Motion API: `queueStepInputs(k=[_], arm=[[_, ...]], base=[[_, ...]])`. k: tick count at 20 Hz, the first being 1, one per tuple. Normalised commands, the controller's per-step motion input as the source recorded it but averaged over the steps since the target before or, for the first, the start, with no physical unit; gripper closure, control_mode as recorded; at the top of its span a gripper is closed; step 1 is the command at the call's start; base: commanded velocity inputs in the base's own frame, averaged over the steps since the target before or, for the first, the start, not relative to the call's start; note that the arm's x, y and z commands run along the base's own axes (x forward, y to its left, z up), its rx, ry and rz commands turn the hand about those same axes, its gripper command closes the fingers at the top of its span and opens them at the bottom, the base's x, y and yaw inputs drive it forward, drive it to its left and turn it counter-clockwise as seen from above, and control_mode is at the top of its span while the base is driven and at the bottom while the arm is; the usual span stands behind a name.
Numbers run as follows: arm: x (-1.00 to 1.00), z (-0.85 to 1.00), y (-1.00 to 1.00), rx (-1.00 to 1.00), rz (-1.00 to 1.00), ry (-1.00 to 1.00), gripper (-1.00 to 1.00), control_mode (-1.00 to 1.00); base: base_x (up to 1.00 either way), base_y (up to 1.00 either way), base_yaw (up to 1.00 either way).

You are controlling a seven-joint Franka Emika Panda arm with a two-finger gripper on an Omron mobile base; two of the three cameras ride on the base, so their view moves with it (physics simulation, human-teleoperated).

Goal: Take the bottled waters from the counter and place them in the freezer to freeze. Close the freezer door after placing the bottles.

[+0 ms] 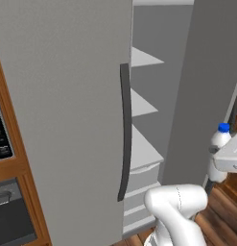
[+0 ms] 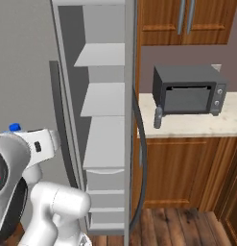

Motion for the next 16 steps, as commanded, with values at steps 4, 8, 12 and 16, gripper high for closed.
queueStepInputs(k=[4, 8, 12, 16], arm=[[0.0, 0.0, 0.0, 0.0, -0.48, 0.0, 1.0, -1.0], [0.0, 0.0, 0.05, 0.0, -0.51, 0.0, 1.0, -1.0], [0.0, 0.0, 0.04, 0.0, -0.5, 0.0, 1.0, -1.0], [0.0, 0.0, -0.06, 0.0, -0.37, 0.0, 1.0, -1.0]], base=[[0.0, 0.0, 0.0], [0.0, 0.0, 0.0], [0.0, 0.0, 0.0], [0.0, 0.0, 0.0]])
